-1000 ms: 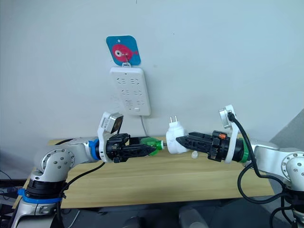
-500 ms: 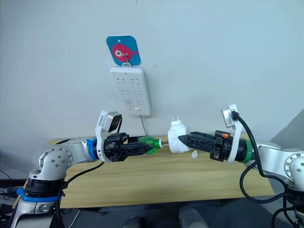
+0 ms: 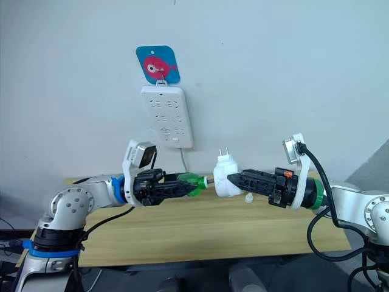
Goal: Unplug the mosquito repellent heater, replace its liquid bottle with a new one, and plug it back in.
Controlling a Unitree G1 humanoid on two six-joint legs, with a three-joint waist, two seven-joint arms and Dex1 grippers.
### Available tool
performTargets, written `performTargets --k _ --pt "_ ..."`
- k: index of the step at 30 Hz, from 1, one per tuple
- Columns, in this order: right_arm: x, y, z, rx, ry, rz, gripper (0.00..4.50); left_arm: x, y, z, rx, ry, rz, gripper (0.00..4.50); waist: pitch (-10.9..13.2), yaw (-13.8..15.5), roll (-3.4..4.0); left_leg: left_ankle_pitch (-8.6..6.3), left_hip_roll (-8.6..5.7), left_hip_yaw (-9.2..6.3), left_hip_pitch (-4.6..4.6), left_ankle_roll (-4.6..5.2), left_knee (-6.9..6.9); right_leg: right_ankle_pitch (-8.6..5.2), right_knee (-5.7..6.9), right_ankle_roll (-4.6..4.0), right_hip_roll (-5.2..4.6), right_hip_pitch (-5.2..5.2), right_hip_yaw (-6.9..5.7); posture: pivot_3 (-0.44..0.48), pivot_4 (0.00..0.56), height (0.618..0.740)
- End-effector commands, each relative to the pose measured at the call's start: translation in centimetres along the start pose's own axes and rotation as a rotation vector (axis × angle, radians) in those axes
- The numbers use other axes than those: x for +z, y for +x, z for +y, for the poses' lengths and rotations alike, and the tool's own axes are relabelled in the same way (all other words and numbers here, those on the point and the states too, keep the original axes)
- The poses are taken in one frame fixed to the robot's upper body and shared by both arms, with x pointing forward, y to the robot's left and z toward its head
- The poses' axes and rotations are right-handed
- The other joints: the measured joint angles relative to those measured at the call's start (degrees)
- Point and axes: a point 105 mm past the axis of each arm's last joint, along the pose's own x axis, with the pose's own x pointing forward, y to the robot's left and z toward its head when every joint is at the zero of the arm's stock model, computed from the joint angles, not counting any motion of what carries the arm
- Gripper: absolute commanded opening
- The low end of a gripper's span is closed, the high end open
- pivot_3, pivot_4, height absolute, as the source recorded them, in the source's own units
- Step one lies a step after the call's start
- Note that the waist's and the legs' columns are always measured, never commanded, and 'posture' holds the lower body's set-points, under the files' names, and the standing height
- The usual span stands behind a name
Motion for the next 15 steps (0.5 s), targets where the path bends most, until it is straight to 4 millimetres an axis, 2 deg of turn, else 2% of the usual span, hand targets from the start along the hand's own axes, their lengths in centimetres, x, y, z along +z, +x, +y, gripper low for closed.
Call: performTargets --k 1,10,15 --pt "0.63 0.07 1.12 0.033 -0.039 -0.018 2.95 0.52 0.74 -0.84 -0.049 0.038 0.010 2.37 0.0 0.0 0.00 0.00 0.00 0.00 0.00 0.00 0.00 0.00 0.00 0.00 0.00 0.00 0.00 -0.214 0.052 0.733" --pt "0.56 0.19 1.20 0.036 -0.041 -0.017 2.95 0.19 1.19 -0.78 -0.062 0.041 0.028 2.37 0.0 0.0 0.01 0.00 0.00 0.00 0.01 0.00 0.01 0.00 0.00 0.00 0.00 0.01 0.00 -0.219 0.050 0.733" --pt "0.28 0.27 1.36 0.040 -0.045 -0.005 2.95 0.70 1.57 -0.66 -0.072 0.035 0.000 2.37 0.0 0.0 0.01 0.00 0.00 0.00 0.00 0.00 0.02 0.00 0.00 0.00 0.00 0.01 0.00 -0.223 0.051 0.733"
